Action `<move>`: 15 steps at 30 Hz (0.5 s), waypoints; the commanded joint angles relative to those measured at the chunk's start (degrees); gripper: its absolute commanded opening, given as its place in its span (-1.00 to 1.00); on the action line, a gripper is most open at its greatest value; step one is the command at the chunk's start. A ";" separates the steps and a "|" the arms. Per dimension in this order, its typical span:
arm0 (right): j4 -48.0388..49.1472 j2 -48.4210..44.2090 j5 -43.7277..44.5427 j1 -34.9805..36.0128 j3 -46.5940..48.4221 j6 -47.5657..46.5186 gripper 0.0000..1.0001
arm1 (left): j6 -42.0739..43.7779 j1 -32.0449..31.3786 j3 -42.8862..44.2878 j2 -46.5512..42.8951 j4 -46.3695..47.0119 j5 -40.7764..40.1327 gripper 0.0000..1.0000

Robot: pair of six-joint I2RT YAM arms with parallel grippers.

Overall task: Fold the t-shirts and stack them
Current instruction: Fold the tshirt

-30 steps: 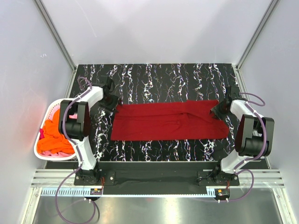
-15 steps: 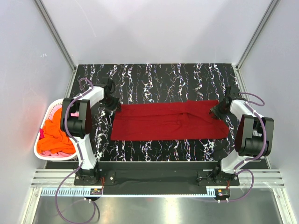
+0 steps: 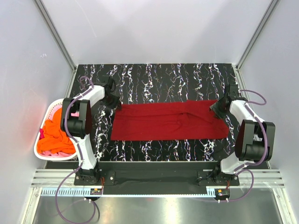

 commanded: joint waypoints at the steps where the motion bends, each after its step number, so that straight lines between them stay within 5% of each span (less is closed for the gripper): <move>1: -1.35 -0.70 5.86 0.13 0.64 -0.74 -0.07 | 1.52 -0.25 2.73 -2.48 0.34 -0.52 -1.00; 15: 1.89 10.01 -1.68 -3.65 10.22 -17.53 0.05 | 5.82 -0.69 2.82 -2.30 2.97 -1.31 -1.00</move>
